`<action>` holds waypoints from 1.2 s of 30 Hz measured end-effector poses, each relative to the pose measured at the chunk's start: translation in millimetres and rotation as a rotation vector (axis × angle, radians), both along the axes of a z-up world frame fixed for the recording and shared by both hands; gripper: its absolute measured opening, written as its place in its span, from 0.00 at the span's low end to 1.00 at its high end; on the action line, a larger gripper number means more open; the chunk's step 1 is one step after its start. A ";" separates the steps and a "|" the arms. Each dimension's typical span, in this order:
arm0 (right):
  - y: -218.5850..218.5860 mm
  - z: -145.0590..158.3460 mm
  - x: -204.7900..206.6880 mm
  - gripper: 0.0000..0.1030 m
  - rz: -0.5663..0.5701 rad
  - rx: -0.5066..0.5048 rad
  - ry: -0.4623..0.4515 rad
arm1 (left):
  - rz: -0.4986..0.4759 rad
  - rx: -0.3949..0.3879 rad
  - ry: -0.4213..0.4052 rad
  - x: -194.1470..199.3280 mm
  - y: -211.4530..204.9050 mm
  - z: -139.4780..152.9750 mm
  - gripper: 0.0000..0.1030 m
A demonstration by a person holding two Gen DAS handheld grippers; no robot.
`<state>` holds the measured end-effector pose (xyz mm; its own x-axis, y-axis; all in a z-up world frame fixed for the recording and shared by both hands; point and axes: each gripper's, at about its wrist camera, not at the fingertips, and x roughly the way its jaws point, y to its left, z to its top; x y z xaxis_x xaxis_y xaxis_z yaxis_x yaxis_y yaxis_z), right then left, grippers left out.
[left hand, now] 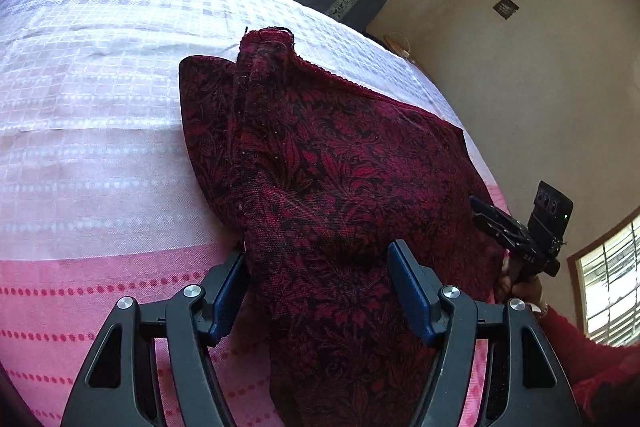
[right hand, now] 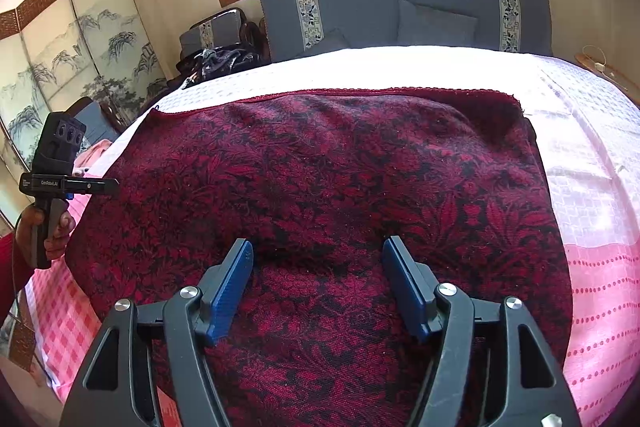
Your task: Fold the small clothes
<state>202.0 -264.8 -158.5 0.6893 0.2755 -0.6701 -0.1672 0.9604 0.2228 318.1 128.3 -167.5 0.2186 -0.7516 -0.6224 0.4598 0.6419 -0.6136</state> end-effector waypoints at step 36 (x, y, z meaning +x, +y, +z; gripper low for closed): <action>-35.8 8.4 -13.4 0.36 -0.030 0.413 -0.037 | 0.117 0.362 -0.138 -28.9 -94.9 121.2 0.18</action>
<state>188.5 -300.6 -150.1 0.7225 0.4956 -0.4821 -0.1555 0.7959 0.5852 289.2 33.4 -46.3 0.3896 -0.4541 -0.8012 0.4327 0.8582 -0.2760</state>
